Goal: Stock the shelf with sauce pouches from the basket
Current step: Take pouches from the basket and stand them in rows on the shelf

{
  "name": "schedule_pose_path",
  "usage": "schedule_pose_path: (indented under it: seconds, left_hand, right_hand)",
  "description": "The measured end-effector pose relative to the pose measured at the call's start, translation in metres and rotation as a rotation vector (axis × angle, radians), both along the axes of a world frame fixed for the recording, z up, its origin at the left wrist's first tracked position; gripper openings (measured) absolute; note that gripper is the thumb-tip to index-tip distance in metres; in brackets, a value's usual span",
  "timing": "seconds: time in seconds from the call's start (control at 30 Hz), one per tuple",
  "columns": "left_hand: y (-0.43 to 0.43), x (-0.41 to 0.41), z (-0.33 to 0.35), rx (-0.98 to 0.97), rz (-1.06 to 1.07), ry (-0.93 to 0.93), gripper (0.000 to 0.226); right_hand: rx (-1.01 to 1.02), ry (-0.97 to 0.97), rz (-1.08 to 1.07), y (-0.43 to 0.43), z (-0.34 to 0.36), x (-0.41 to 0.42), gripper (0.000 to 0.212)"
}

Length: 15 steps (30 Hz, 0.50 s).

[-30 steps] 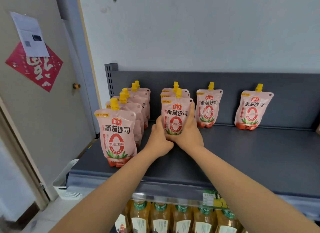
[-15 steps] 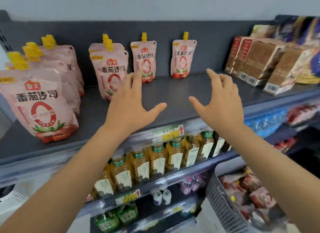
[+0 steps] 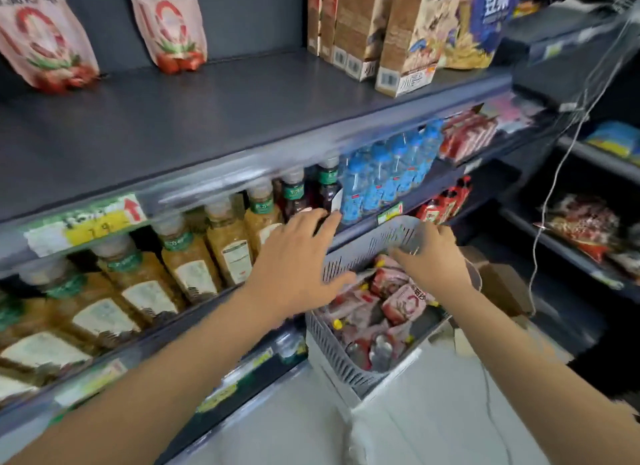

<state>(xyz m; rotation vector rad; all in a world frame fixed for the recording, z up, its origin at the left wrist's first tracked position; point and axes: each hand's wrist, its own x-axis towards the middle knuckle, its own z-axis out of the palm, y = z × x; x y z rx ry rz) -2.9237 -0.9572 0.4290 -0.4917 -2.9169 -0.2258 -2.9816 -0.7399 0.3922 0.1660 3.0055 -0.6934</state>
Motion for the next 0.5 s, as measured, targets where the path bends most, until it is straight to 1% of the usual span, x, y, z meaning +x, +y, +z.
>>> schedule_pose_path:
  seconds: [0.07,0.17,0.23,0.33,0.37,0.4,0.47,0.5]
  left_hand:
    - [0.025,-0.017,-0.029,-0.023,0.044,-0.124,0.085]
    - [0.057,-0.039,-0.072,-0.041,0.094,-0.283,0.085]
    - [0.072,-0.052,-0.095,-0.053,0.140,-0.336,0.084]
    - [0.086,-0.062,-0.122,-0.019,0.219,-0.400,0.080]
    - [0.089,-0.065,-0.130,-0.002,0.243,-0.422,0.079]
    - [0.092,-0.068,-0.137,0.007,0.264,-0.441,0.078]
    - [0.096,-0.074,-0.149,0.021,0.300,-0.477,0.078]
    - [0.097,-0.077,-0.155,0.026,0.310,-0.490,0.078]
  right_hand:
    - [-0.049,-0.119,-0.041,0.026,-0.036,-0.029,0.078]
    - [-0.193,-0.332,-0.155,0.055,-0.085,-0.066,0.091]
    - [-0.285,-0.505,-0.277,0.064,-0.116,-0.088,0.097]
    - [-0.363,-0.679,-0.394,0.074,-0.166,-0.115,0.102]
    - [-0.379,-0.731,-0.426,0.076,-0.181,-0.120,0.100]
    - [-0.422,-0.771,-0.440,0.076,-0.195,-0.123,0.092]
    - [-0.599,-0.827,-0.466,0.073,-0.217,-0.125,0.069]
    - [-0.658,-0.856,-0.510,0.070,-0.225,-0.124,0.069]
